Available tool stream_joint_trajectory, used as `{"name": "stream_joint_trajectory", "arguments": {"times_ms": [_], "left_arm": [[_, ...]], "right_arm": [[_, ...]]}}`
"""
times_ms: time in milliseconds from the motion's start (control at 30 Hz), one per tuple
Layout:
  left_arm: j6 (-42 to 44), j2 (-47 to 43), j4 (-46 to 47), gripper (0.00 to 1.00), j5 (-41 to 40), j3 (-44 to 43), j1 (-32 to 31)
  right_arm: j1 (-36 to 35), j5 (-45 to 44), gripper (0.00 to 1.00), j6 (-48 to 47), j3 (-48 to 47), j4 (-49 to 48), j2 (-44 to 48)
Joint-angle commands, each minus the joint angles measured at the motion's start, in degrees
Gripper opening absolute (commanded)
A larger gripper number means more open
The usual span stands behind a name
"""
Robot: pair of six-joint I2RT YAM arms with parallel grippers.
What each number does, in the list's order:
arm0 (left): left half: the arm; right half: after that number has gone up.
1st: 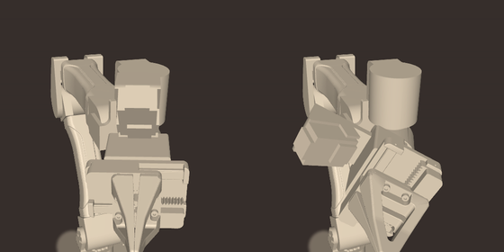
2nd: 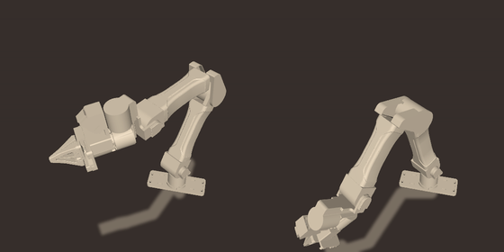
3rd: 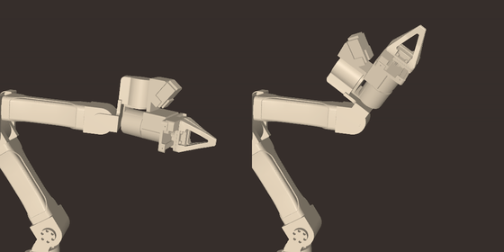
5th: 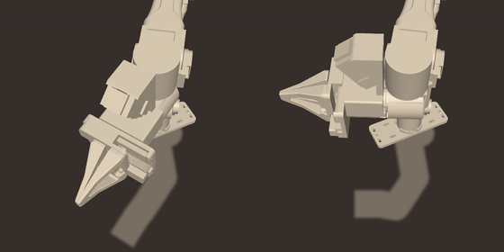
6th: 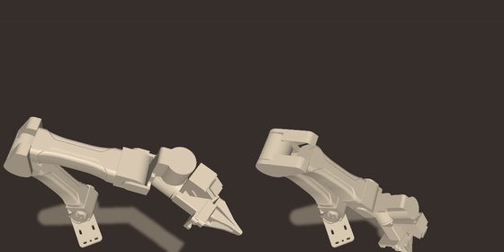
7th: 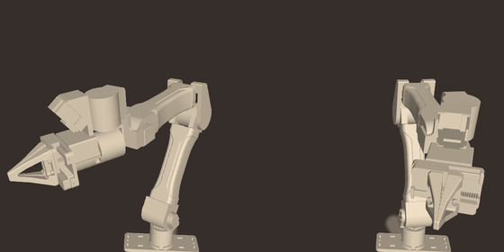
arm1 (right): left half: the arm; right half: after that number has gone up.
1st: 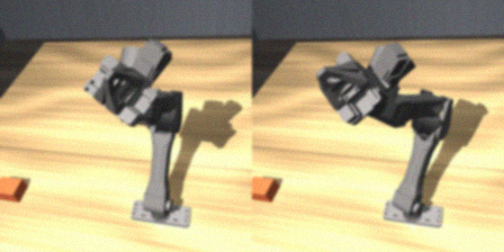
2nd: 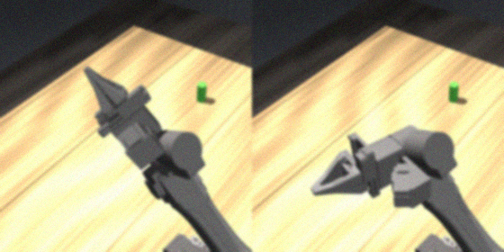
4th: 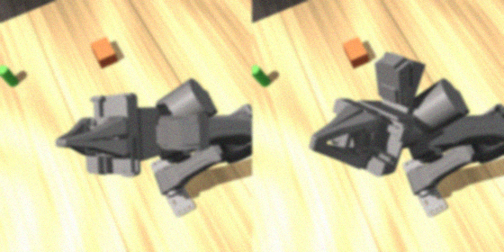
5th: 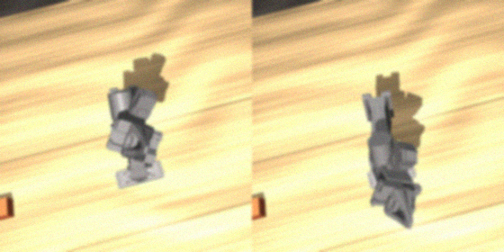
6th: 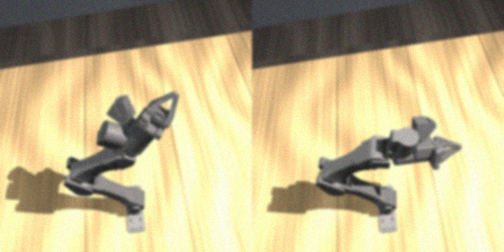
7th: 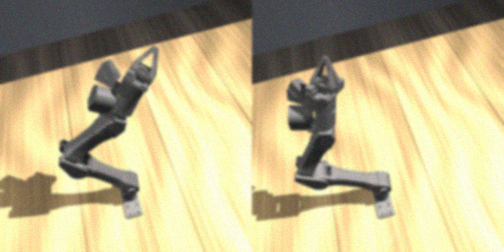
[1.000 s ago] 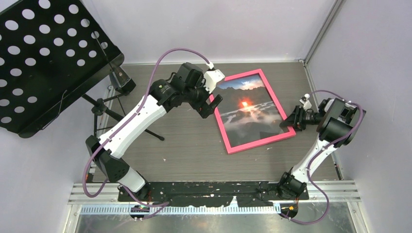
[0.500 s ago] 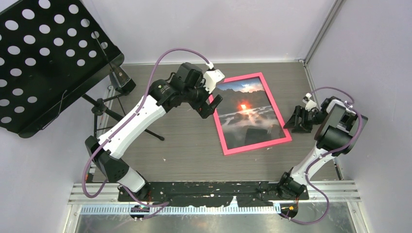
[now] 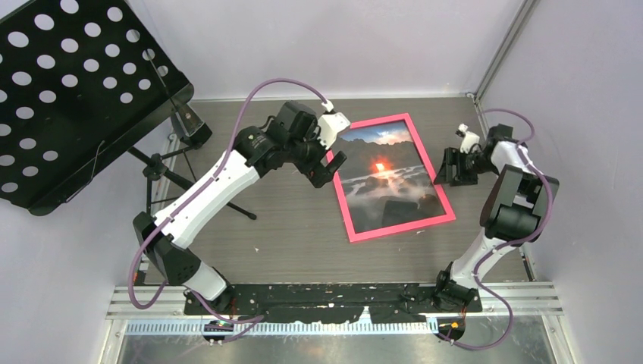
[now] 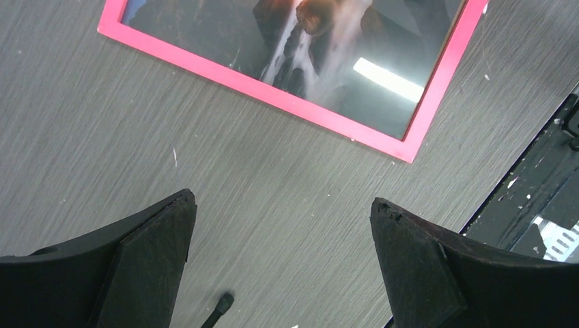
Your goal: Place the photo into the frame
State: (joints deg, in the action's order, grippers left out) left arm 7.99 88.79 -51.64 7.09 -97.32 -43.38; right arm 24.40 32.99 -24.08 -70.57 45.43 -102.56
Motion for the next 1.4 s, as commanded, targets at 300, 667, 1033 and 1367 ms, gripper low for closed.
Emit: {"name": "stream_joint_trajectory", "arguments": {"times_ms": [300,667,1033,1367], "left_arm": [[1.4,-5.9,7.0,1.0,-8.6,12.5,0.6],[0.5,-6.2,7.1,0.99,-8.8,13.8,2.9],[-0.8,-8.3,7.7,0.99,-10.1,16.2,7.6],[-1.3,-9.0,7.7,0.99,-9.6,17.6,10.6]], "right_arm": [[-8.6,-7.5,0.7,4.0,-5.3,-4.4,-6.2],[-13.7,-5.8,0.68,4.3,-1.7,-3.1,-4.7],[-17.8,-2.3,0.67,6.0,3.2,-2.3,-1.0],[-20.3,-0.7,0.67,6.9,6.9,-1.1,4.4]]}}
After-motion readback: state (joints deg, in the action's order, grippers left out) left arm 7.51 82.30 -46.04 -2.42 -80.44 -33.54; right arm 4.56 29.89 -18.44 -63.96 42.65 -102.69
